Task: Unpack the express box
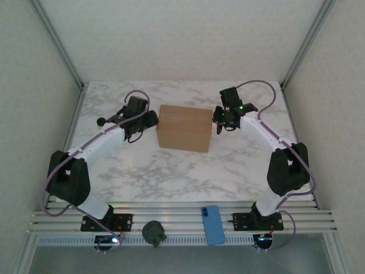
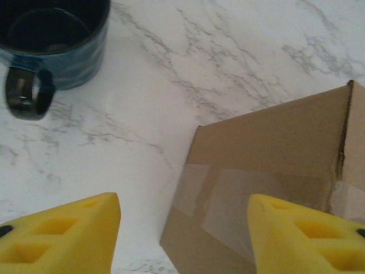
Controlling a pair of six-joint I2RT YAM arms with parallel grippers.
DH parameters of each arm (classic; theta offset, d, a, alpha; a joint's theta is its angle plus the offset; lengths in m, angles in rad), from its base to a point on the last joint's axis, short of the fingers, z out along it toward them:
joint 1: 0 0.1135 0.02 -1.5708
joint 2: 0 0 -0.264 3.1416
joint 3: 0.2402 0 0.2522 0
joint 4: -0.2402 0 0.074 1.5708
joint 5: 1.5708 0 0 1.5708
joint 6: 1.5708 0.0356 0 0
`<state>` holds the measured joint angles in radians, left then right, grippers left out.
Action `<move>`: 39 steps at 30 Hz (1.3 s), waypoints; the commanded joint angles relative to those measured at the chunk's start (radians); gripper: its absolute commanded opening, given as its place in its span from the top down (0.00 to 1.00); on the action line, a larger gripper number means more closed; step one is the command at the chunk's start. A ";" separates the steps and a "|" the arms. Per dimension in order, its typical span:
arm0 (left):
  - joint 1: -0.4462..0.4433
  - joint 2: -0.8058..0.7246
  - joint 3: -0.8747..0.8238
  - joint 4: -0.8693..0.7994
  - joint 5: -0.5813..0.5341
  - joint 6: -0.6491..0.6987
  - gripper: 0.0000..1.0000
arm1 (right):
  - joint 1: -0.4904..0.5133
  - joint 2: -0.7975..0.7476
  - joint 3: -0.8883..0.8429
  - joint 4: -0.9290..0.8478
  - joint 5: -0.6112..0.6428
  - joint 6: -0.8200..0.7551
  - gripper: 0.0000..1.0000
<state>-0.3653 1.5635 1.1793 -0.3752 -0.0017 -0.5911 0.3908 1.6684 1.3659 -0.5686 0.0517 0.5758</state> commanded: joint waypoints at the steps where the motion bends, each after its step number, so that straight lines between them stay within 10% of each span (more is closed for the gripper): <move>1: -0.015 0.024 0.112 -0.131 -0.151 0.029 0.36 | -0.026 -0.027 0.034 -0.040 -0.003 -0.056 1.00; 8: -0.058 0.006 0.345 -0.279 -0.252 0.080 0.37 | -0.178 -0.228 -0.100 -0.057 -0.314 -0.216 1.00; 16: -0.212 0.141 0.508 -0.314 0.103 0.131 0.43 | -0.340 -0.407 -0.359 0.131 -0.926 -0.165 1.00; 39: -0.305 0.377 0.576 -0.342 0.029 0.052 0.47 | -0.375 -0.384 -0.496 0.304 -0.932 -0.102 1.00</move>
<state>-0.6544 1.9018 1.7435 -0.6571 0.0486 -0.5213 0.0177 1.2968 0.8841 -0.3042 -0.8780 0.4500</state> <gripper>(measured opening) 0.529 0.204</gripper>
